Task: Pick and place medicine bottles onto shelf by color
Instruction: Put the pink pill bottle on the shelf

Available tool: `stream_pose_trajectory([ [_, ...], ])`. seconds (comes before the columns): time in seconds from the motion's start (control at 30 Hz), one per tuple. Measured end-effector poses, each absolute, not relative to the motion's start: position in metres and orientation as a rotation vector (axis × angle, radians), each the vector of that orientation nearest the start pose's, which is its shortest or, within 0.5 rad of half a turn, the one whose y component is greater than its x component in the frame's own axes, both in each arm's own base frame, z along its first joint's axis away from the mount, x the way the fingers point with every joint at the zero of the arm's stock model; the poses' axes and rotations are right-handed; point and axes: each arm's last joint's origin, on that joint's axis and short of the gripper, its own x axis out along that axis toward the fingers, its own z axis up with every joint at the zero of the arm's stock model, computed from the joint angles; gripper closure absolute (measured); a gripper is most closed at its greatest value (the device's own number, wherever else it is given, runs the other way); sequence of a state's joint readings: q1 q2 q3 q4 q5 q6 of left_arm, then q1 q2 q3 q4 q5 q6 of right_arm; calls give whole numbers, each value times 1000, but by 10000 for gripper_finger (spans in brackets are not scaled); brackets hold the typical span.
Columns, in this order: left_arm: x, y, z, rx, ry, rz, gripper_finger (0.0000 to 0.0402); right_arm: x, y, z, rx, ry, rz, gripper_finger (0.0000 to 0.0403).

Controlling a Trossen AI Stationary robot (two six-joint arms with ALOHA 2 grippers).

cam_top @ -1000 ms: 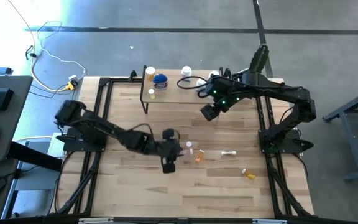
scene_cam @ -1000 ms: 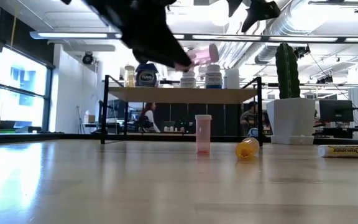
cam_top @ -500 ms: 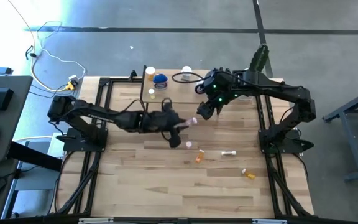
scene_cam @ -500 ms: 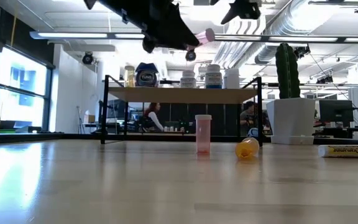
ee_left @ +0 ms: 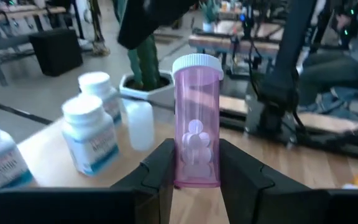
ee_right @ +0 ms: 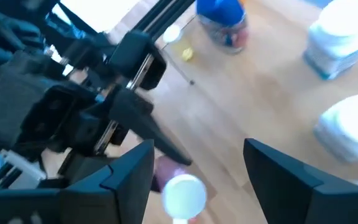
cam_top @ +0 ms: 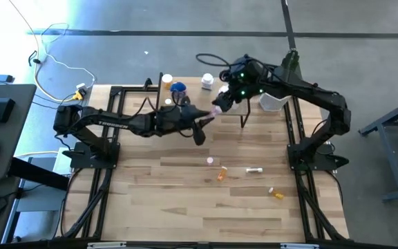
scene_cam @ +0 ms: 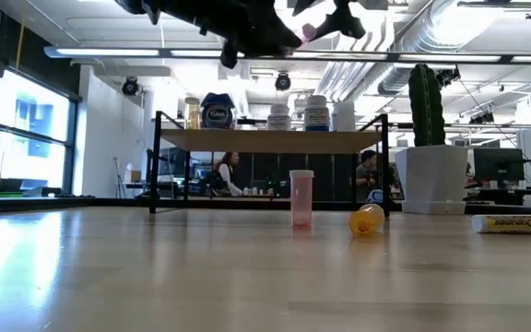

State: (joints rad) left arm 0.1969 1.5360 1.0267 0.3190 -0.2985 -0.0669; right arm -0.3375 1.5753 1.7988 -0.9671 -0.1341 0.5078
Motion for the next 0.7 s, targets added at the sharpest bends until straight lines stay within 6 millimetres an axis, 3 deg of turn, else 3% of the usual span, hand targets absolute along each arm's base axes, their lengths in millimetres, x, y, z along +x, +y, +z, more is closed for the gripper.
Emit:
stream_pose_trajectory([
  [0.33, 333, 104, 291, -60, 82, 623, 310, 291, -123, 433, 626, 578, -377, 164],
  [0.7, 327, 124, 304, -64, -62, 677, 310, 302, -133, 439, 529, 452, -403, 164],
])
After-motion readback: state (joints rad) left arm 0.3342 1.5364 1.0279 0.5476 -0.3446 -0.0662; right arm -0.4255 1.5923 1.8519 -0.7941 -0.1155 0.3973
